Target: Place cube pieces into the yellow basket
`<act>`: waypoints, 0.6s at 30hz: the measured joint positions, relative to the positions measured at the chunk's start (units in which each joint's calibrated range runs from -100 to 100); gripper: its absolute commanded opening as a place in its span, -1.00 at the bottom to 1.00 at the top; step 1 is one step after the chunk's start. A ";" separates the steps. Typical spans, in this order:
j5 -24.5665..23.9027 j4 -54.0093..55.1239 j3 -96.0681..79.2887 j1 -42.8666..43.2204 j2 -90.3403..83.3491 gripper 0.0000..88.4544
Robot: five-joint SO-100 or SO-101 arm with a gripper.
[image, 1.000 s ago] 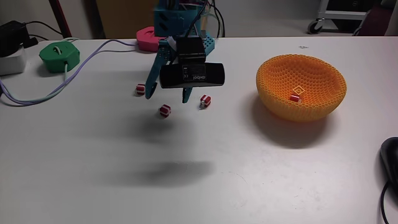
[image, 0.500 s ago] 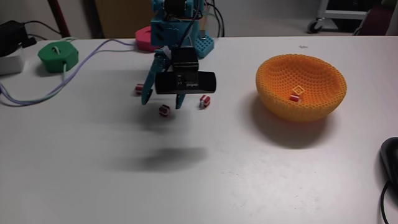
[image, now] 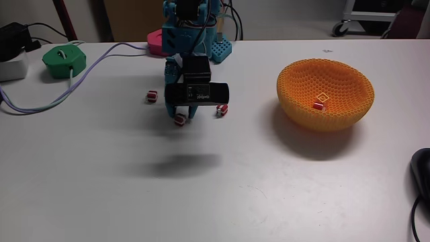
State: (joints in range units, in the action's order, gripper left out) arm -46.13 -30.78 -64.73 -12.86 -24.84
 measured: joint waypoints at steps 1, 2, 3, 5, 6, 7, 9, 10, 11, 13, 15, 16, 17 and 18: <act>0.39 0.78 0.00 0.00 0.00 -1.00; 0.83 1.55 0.00 0.00 0.00 -1.00; 1.07 2.22 0.00 0.10 0.00 -1.00; 1.17 3.44 0.00 1.45 0.00 -1.00; 0.83 3.99 0.00 2.61 0.00 -1.00; 0.34 4.77 0.00 3.77 0.00 -1.00; -0.44 5.99 0.00 5.22 0.30 -0.87; -0.93 6.21 0.00 5.71 0.49 -0.79; -1.42 6.21 0.00 6.29 0.89 -0.74; -1.81 7.10 0.00 7.06 0.98 -0.68; -1.81 7.65 0.00 7.45 1.57 -0.61; -1.81 7.76 0.00 7.54 1.97 -0.56; -1.81 7.99 0.00 7.54 2.36 -0.55; -1.81 8.10 0.00 7.54 2.85 -0.54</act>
State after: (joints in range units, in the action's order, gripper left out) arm -47.94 -22.68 -64.73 -5.32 -21.99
